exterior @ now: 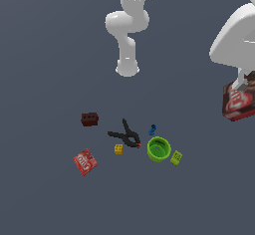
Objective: Pick up a designated object from a clutter of objects.
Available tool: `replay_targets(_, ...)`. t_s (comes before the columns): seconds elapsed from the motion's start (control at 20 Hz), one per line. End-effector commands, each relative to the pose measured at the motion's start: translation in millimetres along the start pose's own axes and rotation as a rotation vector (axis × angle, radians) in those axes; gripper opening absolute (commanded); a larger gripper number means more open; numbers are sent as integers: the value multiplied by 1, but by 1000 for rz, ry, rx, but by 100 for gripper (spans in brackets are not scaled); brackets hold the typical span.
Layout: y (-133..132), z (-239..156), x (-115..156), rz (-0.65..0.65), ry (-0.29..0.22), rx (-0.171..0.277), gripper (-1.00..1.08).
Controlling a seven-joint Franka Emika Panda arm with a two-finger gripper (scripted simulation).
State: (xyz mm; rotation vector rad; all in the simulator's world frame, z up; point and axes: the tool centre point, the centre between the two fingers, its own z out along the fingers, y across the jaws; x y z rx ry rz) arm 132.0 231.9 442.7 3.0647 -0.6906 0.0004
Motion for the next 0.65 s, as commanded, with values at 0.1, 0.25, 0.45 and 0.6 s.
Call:
replay_targets(0.1,-4,-4,1,0,0,0,-100)
replay_targets(0.25,-6,-6,1,0,0,0,-100)
replay_targets(0.45,-7,-7,2,0,0,0,-100)
replay_targets(0.6,-7,-7,2,0,0,0,-100)
